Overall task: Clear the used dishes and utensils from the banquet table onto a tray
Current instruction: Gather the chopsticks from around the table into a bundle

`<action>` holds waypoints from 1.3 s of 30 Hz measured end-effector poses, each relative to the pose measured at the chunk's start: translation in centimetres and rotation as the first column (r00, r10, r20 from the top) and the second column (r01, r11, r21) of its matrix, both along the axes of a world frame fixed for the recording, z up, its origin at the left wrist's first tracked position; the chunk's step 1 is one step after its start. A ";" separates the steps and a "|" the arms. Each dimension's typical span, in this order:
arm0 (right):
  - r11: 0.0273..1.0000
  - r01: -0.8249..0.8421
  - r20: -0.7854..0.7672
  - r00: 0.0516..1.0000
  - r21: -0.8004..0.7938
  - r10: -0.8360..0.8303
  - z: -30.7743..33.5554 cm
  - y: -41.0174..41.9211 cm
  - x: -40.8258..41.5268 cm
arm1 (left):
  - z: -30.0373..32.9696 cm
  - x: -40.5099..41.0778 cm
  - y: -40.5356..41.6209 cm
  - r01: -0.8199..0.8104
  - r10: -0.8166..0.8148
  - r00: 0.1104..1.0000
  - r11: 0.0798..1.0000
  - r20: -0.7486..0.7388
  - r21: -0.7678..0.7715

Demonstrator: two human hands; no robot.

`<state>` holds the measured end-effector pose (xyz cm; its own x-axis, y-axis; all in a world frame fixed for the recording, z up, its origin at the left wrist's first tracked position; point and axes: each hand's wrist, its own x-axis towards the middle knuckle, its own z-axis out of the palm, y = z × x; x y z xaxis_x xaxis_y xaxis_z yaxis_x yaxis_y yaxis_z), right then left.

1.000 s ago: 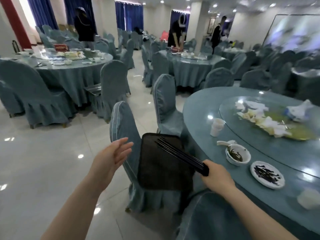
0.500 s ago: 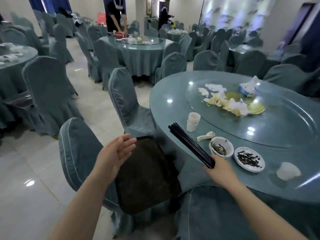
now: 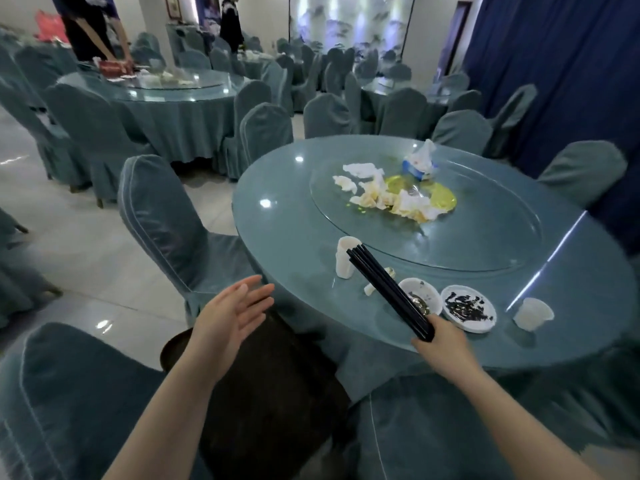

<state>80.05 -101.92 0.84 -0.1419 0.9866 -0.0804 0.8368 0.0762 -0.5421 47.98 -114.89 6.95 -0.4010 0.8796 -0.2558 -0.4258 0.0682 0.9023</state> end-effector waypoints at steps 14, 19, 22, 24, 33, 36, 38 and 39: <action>0.999 -0.045 0.008 0.999 -0.030 0.046 -2.8 23.8 -8.5 | -3.9 -7.0 14.6 -0.177 0.178 0.984 0.973 -0.001 -0.145; 0.995 -0.090 0.154 0.984 -0.035 0.094 -5.7 31.7 -10.8 | -5.6 -7.9 18.4 -0.224 0.225 0.974 0.945 -0.021 -0.238; 0.985 -0.147 0.285 0.944 -0.095 0.169 -8.2 34.5 -12.0 | -6.7 -8.3 19.5 -0.248 0.249 0.968 0.934 -0.030 -0.259; 0.971 -0.188 0.359 0.904 -0.150 0.231 -9.5 35.4 -13.0 | -7.2 -8.6 19.9 -0.257 0.257 0.966 0.924 -0.037 -0.284; 0.940 -0.289 0.253 0.910 -0.182 0.328 -11.8 35.4 -14.1 | -9.0 -8.4 20.7 -0.273 0.279 0.960 0.890 -0.037 -0.366; 0.913 -0.356 0.232 0.888 -0.200 0.397 -11.5 35.5 -13.4 | -9.3 -8.0 20.6 -0.263 0.276 0.961 0.884 -0.023 -0.385; 0.889 -0.398 0.230 0.865 -0.228 0.446 -11.5 35.4 -12.7 | -9.6 -7.7 20.4 -0.259 0.277 0.961 0.884 -0.010 -0.388; 0.875 -0.417 0.230 0.852 -0.245 0.470 -11.4 35.4 -12.3 | -9.7 -7.6 20.2 -0.258 0.278 0.961 0.885 -0.006 -0.388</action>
